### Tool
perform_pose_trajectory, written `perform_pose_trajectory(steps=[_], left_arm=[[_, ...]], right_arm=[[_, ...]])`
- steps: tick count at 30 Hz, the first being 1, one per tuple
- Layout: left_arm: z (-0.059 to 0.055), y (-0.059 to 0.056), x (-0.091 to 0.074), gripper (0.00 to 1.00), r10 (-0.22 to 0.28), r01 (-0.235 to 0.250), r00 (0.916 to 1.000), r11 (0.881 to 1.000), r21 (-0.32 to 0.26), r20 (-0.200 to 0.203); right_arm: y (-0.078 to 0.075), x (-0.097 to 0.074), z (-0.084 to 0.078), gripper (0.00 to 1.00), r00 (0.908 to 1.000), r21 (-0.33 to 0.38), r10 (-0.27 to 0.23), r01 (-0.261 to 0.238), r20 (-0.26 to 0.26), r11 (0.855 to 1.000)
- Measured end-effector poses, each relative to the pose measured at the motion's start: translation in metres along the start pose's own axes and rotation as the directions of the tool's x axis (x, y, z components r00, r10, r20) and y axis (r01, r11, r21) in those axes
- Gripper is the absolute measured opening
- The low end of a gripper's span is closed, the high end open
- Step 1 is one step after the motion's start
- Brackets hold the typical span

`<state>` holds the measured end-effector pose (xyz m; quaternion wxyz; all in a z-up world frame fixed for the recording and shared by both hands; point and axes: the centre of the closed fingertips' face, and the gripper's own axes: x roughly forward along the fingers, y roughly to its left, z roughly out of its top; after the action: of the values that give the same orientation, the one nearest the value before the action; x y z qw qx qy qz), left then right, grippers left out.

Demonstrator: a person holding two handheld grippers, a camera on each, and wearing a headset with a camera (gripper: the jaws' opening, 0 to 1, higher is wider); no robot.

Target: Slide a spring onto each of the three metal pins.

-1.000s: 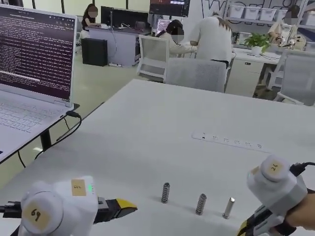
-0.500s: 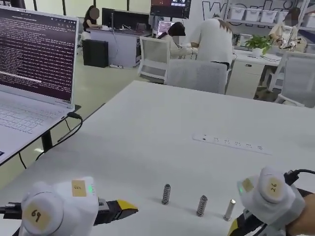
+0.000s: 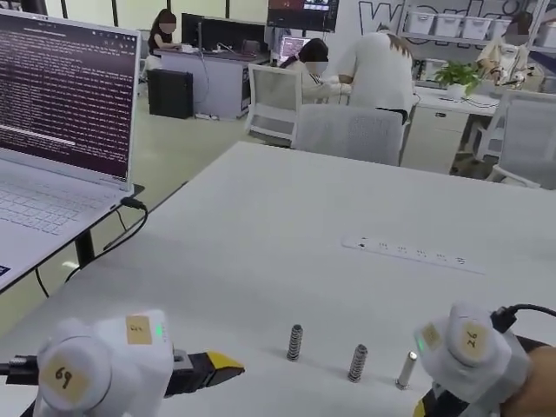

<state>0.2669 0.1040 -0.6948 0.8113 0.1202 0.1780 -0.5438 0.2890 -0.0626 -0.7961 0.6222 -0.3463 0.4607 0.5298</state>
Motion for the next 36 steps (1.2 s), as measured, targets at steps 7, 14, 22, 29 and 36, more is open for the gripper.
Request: perform_pose_trajectory(steps=[7,14,22,29,36], left_arm=[[0.0,0.0,0.0,0.58,-0.001,0.001,1.0,1.0,0.001,0.001],[0.0,0.0,0.001,0.58,-0.002,0.002,1.0,1.0,0.002,0.001],[0.001,-0.001,0.002,0.58,-0.007,0.007,1.0,1.0,0.004,0.003],[0.001,-0.003,0.003,0.57,-0.018,0.018,0.9998,1.0,0.01,0.003],[0.003,-0.004,0.007,0.57,-0.036,0.036,0.9994,0.999,0.021,0.005]], right_arm=[[0.001,0.0,-0.002,0.14,1.0,0.011,0.0,0.0,-0.005,1.0],[0.001,0.001,-0.011,0.1,0.9989,-0.036,-0.012,0.011,-0.046,0.999],[0.002,0.001,-0.011,0.08,0.9988,-0.048,-0.012,0.009,-0.048,0.999],[0.007,-0.007,-0.002,0.08,0.9997,-0.024,-0.01,0.01,-0.022,1.0],[0.016,-0.021,0.018,0.08,0.9998,-0.034,-0.015,0.015,-0.008,0.999]])
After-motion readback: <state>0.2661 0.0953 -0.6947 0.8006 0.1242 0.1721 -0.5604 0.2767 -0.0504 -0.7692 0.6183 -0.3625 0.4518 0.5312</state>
